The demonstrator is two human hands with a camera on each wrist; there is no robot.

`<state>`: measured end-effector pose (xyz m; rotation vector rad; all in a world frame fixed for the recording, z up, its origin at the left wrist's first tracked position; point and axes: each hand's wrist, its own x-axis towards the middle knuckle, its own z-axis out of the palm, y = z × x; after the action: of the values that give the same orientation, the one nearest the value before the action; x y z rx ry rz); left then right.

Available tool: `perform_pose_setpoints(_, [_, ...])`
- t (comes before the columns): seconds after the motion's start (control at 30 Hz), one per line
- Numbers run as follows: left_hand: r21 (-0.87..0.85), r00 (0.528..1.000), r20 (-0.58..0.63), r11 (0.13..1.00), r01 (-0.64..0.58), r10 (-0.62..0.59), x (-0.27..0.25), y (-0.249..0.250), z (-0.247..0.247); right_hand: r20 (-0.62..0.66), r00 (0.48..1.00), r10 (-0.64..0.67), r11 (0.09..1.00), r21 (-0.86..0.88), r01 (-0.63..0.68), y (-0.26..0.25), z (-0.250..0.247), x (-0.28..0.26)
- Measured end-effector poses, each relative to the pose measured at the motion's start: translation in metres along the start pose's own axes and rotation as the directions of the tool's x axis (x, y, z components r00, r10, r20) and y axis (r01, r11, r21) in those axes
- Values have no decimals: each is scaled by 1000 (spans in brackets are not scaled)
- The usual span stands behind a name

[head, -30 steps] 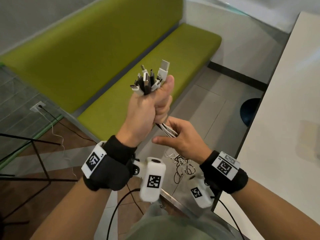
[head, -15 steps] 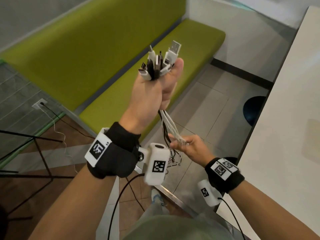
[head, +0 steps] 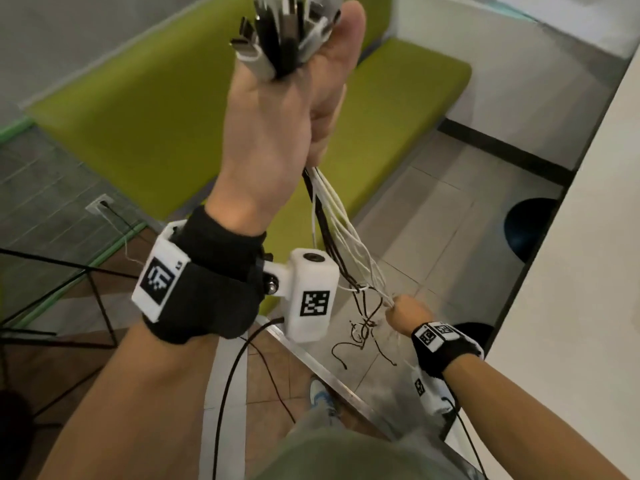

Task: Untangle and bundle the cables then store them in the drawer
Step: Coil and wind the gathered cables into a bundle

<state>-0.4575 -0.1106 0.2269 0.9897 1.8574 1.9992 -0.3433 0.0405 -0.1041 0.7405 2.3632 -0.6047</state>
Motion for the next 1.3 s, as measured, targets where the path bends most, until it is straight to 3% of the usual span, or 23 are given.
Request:
perform_pose_setpoints(0.13, [-29, 1000, -24, 1000, 3, -4, 0, -1, 0, -51, 996, 75, 944, -318, -88, 11, -3, 12])
perform_pose_setpoints(0.33, [-1, 1000, -4, 1000, 9, -9, 7, -3, 5, 129, 985, 118, 993, -37, -114, 29, -4, 20])
perform_pose_setpoints(0.4, [-4, 999, 9, 999, 40, -40, 4, -10, 14, 115, 993, -10, 991, 133, -6, 19, -18, 13])
perform_pose_setpoints(0.47, [-3, 998, 5, 998, 66, -66, 3, -16, 22, 20, 974, -224, 940, 269, 211, 0, -41, -5])
perform_pose_setpoints(0.57, [5, 997, -3, 997, 79, -79, 1, -21, 32, -247, 854, -457, 737, 432, 519, -39, -75, -53])
perform_pose_setpoints(0.63, [0, 997, -19, 997, 80, -80, -1, -25, 36, -389, 769, -508, 598, 483, 640, -62, -80, -66])
perform_pose_setpoints(0.7, [7, 996, -23, 997, 82, -82, -3, -28, 39, -466, 735, -492, 573, 463, 676, -76, -73, -61])
perform_pose_setpoints(0.8, [-21, 997, -29, 997, 76, -77, -5, -27, 37, -500, 781, -375, 730, 360, 581, -76, -53, -34])
perform_pose_setpoints(0.93, [-52, 999, -36, 999, 4, -6, -2, -14, 24, -229, 939, -257, 920, 238, 310, -57, -20, -9])
perform_pose_setpoints(1.1, [-89, 995, -50, 993, 82, -87, 2, -5, 7, -124, 978, -168, 977, 110, 182, -42, 14, 19])
perform_pose_setpoints(1.2, [-84, 997, -82, 996, 4, -10, 4, -2, 3, 2, 999, -53, 993, 108, 52, -34, 34, 41])
perform_pose_setpoints(1.3, [-93, 998, -55, 996, -14, 9, -2, -2, 12, 119, 990, -69, 990, 127, 53, -24, 57, 63])
